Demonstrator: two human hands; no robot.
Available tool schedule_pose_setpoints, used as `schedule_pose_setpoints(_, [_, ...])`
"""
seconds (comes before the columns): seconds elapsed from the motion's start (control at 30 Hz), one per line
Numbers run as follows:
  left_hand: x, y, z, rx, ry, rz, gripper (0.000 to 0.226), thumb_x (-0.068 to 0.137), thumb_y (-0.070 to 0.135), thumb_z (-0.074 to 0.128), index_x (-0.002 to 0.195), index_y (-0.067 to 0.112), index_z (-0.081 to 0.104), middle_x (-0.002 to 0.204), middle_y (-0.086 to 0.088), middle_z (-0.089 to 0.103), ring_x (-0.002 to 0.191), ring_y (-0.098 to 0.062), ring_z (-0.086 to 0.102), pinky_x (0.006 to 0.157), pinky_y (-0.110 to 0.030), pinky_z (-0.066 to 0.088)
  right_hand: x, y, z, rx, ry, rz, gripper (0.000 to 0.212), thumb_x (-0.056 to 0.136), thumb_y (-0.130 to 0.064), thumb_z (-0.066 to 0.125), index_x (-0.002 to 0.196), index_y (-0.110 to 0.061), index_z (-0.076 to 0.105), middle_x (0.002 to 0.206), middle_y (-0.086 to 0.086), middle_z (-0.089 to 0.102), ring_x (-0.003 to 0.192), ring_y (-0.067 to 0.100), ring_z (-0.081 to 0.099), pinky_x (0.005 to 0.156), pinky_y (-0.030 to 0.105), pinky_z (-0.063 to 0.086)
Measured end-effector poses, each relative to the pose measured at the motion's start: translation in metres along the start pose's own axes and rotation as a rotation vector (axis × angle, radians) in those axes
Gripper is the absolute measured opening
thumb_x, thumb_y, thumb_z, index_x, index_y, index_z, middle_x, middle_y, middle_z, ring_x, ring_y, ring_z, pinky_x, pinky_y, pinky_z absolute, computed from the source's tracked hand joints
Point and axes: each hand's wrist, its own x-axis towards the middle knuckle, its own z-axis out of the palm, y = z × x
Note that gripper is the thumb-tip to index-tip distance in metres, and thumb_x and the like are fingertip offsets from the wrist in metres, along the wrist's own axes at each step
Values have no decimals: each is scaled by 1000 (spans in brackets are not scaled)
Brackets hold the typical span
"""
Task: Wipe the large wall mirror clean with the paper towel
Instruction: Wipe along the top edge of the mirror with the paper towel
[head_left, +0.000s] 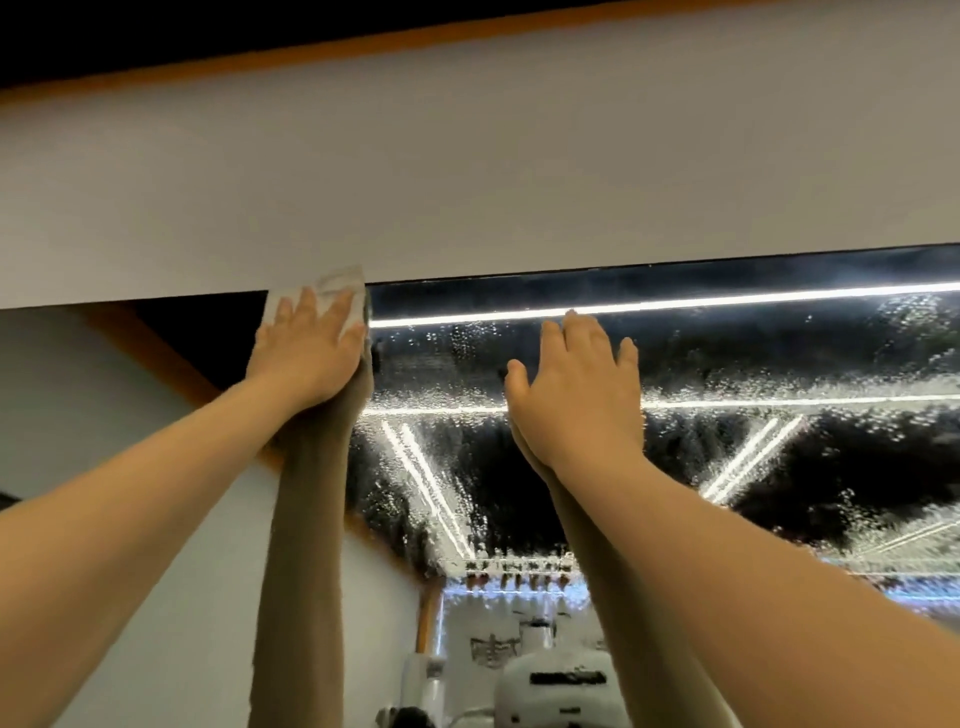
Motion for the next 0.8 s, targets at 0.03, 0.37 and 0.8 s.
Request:
schedule_pose_setpoints(0.03, [0,9,0,3,-3,33,54,104,41,18,155,31,4,163,-11,-1,149,-34,1,117,-52,7,0,0,0,1,0,-2,62,103,-44,23,155,-11,12,162,7,7,149,22,2,119,48,0])
schedule_pose_setpoints(0.37, [-13,25,2,-2,-41,183,55,104,44,17,155,32,0,163,-6,-6,150,-26,-5,119,-44,0,-1,1,-1,6,-10,-14,62,103,-43,23,155,-13,10,163,6,5,149,21,1,119,47,0])
schedule_pose_setpoints(0.8, [6,8,-3,-9,-9,-34,56,103,42,19,156,25,6,162,-14,1,148,-34,1,119,-53,8,1,2,1,28,-1,-5,61,103,-42,23,155,-13,10,162,5,7,149,21,1,120,48,-1])
